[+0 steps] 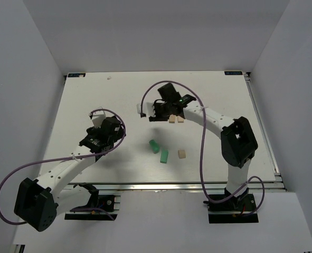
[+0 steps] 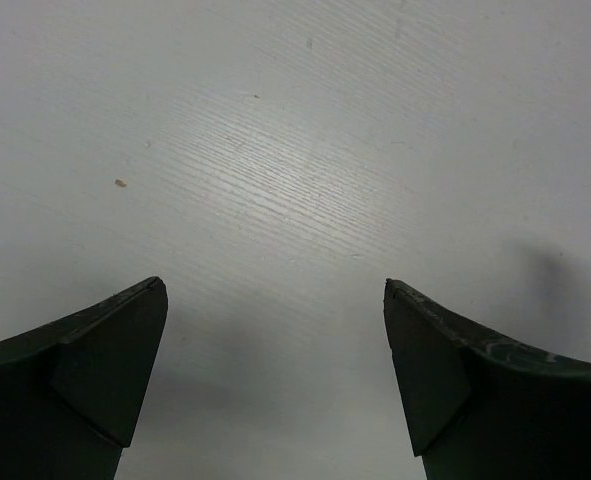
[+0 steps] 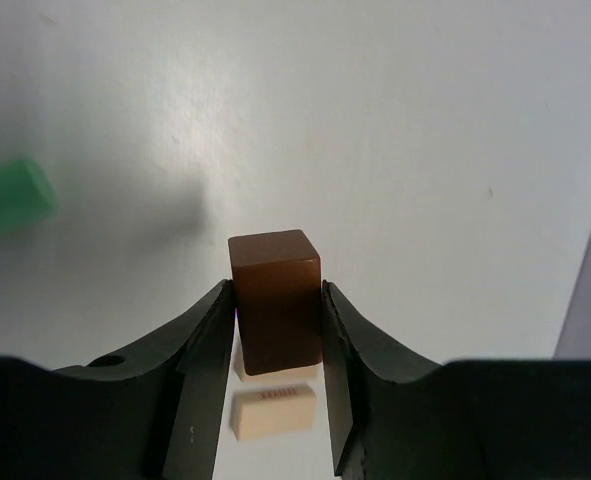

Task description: Build the wood block tower

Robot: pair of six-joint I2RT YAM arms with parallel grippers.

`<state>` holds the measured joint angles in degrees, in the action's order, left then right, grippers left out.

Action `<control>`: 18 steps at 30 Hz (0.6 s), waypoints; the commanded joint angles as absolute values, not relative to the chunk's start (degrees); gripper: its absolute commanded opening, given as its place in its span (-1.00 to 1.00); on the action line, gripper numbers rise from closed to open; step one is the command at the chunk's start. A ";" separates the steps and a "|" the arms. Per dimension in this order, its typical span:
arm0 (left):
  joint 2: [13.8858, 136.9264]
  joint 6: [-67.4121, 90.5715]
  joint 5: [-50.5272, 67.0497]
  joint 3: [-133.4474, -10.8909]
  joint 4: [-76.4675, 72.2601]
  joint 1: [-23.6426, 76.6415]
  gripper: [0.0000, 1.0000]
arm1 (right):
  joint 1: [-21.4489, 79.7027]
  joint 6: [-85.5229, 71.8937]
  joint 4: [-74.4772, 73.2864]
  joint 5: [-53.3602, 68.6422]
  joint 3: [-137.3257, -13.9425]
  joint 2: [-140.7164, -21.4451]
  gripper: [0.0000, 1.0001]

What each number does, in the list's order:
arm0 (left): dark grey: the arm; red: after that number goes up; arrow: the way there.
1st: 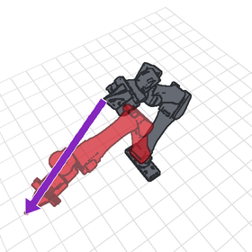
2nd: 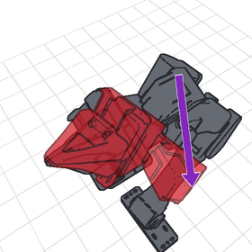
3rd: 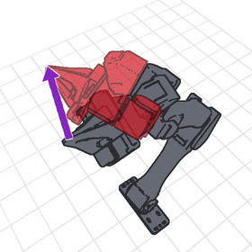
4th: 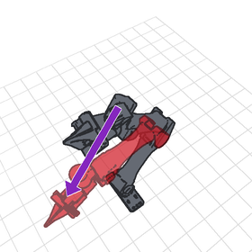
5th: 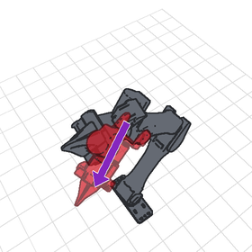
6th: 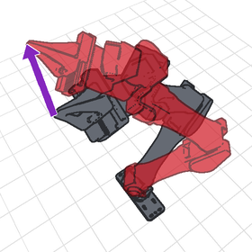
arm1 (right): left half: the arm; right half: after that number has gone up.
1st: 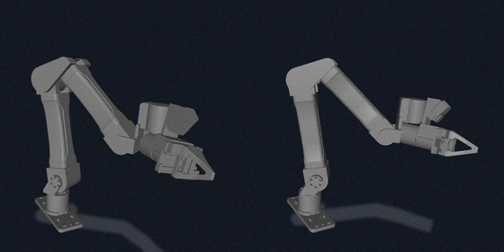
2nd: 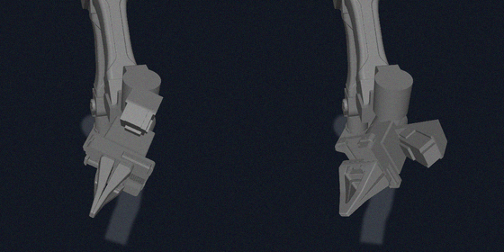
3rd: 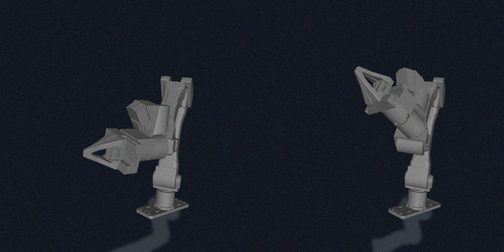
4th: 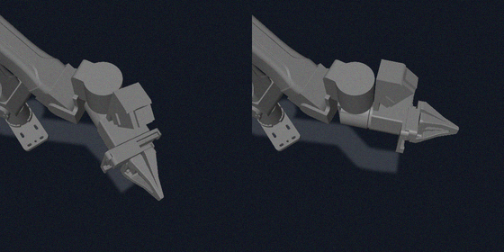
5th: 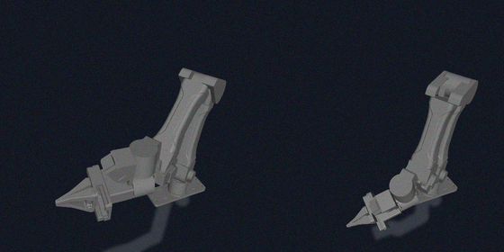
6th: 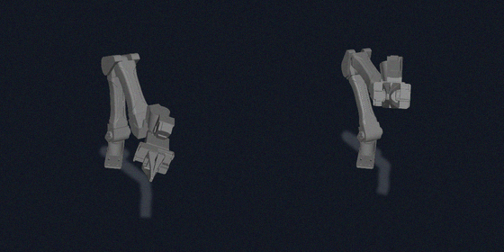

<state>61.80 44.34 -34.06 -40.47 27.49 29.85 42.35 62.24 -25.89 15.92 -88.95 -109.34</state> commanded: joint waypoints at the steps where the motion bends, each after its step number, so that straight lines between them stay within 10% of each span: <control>1: 62.14 43.77 -34.45 -43.24 28.04 30.06 0.96 | 37.89 62.66 -27.95 15.47 -90.97 -106.17 -0.89; 18: 62.93 43.24 -35.78 -45.44 29.19 30.06 0.96 | 30.06 65.74 -31.02 13.09 -94.13 -112.50 -0.80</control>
<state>64.03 43.53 -35.05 -44.38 29.12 29.85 30.85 63.88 -29.54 13.17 -92.58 -111.94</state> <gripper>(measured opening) 0.982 0.424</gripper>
